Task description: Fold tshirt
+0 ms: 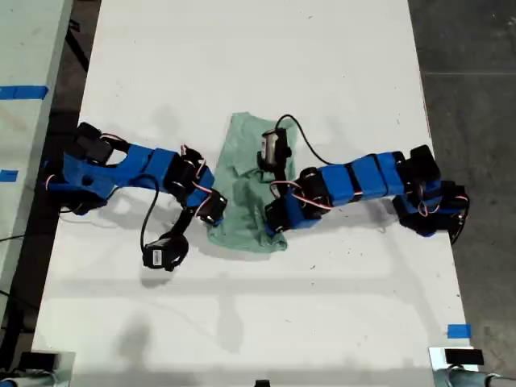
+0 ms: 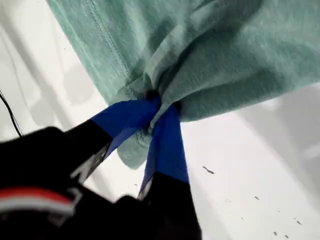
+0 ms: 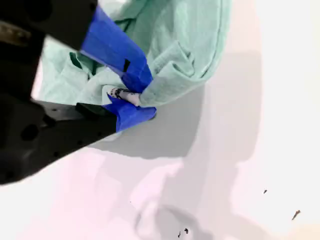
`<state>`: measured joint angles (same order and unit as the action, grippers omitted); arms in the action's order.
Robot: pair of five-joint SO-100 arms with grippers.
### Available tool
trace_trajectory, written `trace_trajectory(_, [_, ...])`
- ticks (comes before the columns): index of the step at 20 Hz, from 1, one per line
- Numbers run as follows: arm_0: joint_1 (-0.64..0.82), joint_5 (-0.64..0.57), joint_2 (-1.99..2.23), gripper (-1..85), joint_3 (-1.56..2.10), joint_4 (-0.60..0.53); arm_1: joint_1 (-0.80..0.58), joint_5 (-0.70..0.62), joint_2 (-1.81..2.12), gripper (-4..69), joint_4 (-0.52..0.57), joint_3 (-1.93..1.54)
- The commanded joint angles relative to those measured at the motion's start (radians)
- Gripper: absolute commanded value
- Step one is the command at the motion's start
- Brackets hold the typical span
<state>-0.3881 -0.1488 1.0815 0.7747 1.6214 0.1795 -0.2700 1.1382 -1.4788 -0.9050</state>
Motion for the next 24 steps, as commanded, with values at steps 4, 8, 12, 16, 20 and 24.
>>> trace_trajectory(4, [0.060,-0.080,0.092,0.0,-0.044,-0.003,-0.061,-0.034,0.095,-1.6,0.021,0.029])
trace_trajectory(8, [0.282,-0.236,0.103,0.0,-0.018,0.017,-0.253,-0.129,0.155,-1.6,0.023,-0.012])
trace_trajectory(12, [0.591,-0.456,0.072,0.0,-0.034,-0.011,-0.517,-0.291,0.210,-1.6,0.072,-0.112])
trace_trajectory(16, [0.736,-0.565,0.008,0.0,-0.029,-0.074,-0.647,-0.321,0.206,-1.6,0.097,-0.158])
trace_trajectory(20, [0.778,-0.591,-0.031,0.0,-0.031,-0.141,-0.692,-0.327,0.190,-1.6,0.114,-0.164])
trace_trajectory(24, [0.824,-0.606,-0.021,32.8,-0.031,-0.206,-0.787,-0.276,0.193,30.1,0.101,-0.161])
